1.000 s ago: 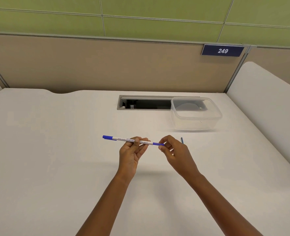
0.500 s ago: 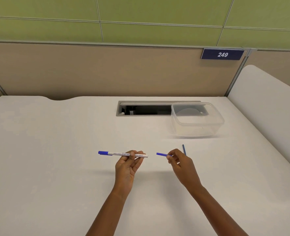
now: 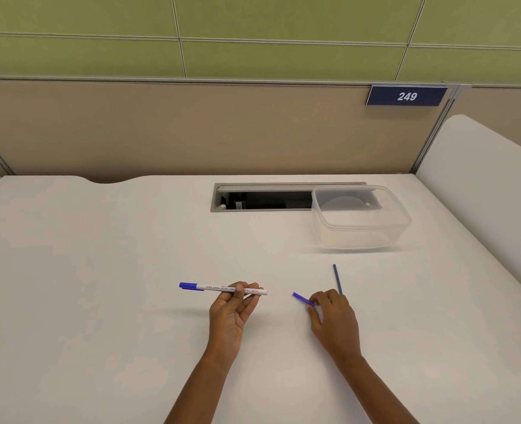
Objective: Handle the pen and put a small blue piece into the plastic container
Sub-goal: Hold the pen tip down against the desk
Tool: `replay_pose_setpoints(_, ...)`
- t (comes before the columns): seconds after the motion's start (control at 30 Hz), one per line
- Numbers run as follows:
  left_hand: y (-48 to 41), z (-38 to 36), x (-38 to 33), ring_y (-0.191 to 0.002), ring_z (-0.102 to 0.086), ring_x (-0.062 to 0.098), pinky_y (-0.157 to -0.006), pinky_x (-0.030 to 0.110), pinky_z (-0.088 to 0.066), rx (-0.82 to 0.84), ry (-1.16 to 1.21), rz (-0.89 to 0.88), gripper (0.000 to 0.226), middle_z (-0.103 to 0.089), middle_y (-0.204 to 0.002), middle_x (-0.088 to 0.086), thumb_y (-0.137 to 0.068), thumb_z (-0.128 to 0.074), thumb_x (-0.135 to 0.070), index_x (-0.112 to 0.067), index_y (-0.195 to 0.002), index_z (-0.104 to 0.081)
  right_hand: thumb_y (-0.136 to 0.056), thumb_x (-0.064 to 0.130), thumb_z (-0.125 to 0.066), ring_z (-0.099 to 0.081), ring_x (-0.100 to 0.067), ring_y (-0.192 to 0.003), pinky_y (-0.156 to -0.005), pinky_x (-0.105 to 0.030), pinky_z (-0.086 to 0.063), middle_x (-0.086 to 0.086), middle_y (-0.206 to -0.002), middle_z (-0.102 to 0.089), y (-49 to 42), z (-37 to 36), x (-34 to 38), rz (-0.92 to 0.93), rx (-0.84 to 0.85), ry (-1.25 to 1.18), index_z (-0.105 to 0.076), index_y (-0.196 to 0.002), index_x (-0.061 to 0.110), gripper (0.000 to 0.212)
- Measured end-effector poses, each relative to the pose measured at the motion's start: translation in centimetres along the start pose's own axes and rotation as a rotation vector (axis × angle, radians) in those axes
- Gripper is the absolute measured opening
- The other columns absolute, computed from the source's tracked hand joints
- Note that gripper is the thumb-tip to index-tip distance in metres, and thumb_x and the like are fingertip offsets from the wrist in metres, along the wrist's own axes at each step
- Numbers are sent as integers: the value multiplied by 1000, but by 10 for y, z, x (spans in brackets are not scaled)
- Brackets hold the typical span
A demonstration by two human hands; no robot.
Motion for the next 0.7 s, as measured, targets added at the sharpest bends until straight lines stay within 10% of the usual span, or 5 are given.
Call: replay_pose_setpoints(0.7,1,-11,16,-87,-66,16,-76,23,-52,108,-483,26,12,-70,-89,4,-87,-57,-15,-10,-89,-68,-87,21,-57,-55,-16,-83,-68,-10,-34,-4,-87,-66,1,17,51,115,144,-429,-64,-90,14,10)
Point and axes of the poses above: each hand's wrist, its own y-axis away from the middle knuckle, its own z-axis out of the back of the hand, x = y × z, the point moved 1 cm from there along -y, towards the middle knuckle
